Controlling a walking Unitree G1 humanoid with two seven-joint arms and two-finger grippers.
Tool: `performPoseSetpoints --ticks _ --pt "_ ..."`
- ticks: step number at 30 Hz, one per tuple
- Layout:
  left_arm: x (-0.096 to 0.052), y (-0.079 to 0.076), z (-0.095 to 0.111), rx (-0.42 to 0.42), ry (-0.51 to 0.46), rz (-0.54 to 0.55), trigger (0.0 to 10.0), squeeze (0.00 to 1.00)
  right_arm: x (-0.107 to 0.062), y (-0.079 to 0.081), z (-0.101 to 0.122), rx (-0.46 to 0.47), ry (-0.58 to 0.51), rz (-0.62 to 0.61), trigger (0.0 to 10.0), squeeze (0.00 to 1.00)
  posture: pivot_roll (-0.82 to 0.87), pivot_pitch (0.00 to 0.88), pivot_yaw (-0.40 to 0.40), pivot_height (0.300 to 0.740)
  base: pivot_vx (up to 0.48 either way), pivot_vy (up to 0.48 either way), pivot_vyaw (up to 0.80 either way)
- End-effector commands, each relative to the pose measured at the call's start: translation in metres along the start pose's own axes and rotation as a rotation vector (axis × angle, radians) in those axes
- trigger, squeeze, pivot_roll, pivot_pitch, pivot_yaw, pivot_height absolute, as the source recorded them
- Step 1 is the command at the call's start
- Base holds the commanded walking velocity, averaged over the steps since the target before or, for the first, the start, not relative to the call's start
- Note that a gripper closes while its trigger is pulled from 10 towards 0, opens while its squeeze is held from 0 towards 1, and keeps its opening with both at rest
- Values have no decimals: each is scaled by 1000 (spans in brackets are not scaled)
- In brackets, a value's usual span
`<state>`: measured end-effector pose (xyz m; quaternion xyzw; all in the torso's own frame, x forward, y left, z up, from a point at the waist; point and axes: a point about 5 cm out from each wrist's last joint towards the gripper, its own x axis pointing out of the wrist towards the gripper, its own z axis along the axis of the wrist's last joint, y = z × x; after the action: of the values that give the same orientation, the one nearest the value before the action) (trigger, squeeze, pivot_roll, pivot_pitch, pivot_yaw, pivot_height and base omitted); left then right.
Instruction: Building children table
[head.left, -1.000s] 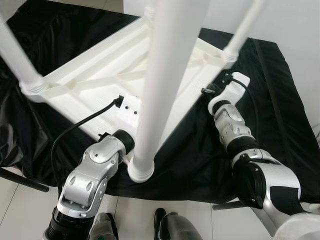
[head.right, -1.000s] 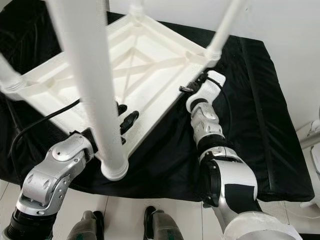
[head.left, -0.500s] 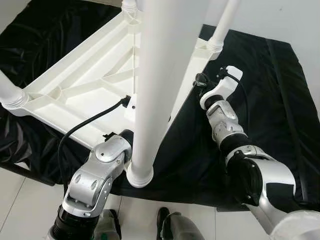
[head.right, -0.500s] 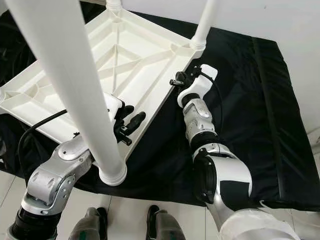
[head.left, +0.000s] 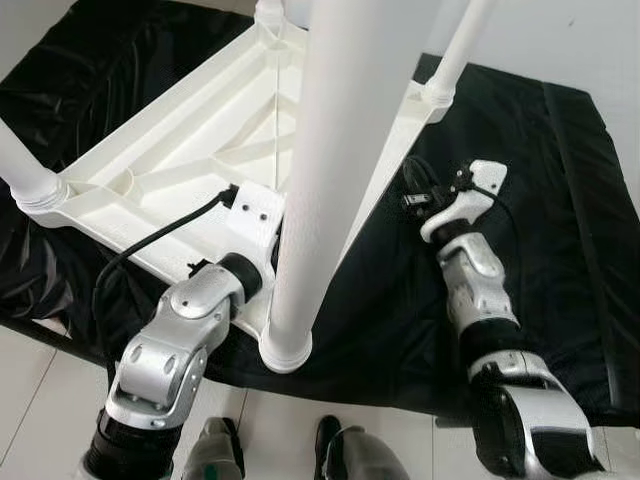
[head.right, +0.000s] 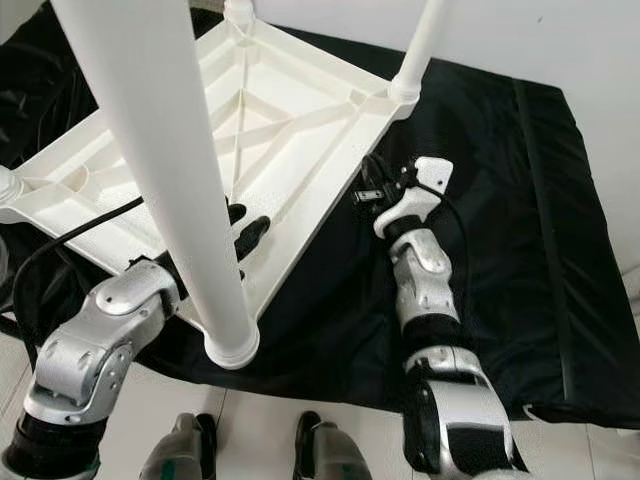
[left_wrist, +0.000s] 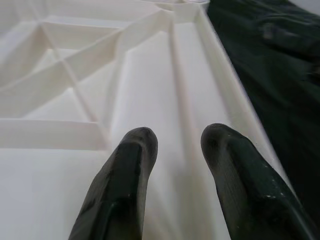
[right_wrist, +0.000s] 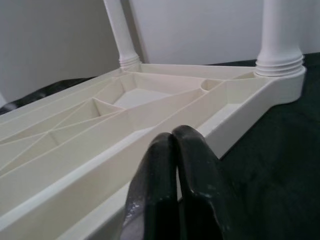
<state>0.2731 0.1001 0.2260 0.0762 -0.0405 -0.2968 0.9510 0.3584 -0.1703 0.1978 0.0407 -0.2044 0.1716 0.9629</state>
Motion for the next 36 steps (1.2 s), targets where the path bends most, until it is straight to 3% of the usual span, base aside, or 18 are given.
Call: performPoseSetpoints --ticks 1,2,3,4,5,9,10,16,20,23,30,36 --pt "-1 0 -3 -6 1 -39 10000 0 -5 1 3 -8 4 28 10000 227 161 249 -85 740 0 0 0" --pt "-3 5 -3 5 5 -34 10000 0 -10 2 6 -8 4 41 10000 227 155 244 -88 740 0 0 0" --pt "-5 10 -3 19 9 -32 10000 0 -15 3 8 -6 5 55 10000 851 147 240 -90 740 0 0 0" --pt "-6 12 -3 27 11 -32 10000 0 -18 4 11 -3 8 65 10000 851 147 240 -90 740 0 0 0" --pt "-9 17 -3 56 14 -38 10000 0 -23 6 14 -1 8 74 10000 1000 142 236 -91 740 0 0 0" --pt "-17 27 -5 111 38 -64 10000 0 -32 13 20 15 7 96 10000 1000 136 230 -93 740 0 0 0" --pt "-21 30 -6 140 55 -77 10000 0 -35 16 22 14 10 108 10000 0 135 226 -94 740 0 0 0" --pt "-31 39 -10 222 114 -118 10000 0 -43 23 28 17 22 129 10000 0 131 221 -94 740 0 0 0" --pt "-38 44 -25 323 258 -201 10000 0 -52 30 36 13 59 163 10000 0 121 228 -90 740 0 0 0" --pt "-38 41 -31 348 288 -245 10000 0 -54 30 40 8 67 169 10000 0 121 228 -90 740 0 0 0" --pt "-26 29 -44 356 314 -307 10000 0 -57 30 51 12 63 171 10000 0 89 233 -77 740 0 0 0" --pt "-4 2 -48 309 259 -394 10000 0 -73 33 62 73 88 219 10000 0 67 239 -60 740 0 0 0"
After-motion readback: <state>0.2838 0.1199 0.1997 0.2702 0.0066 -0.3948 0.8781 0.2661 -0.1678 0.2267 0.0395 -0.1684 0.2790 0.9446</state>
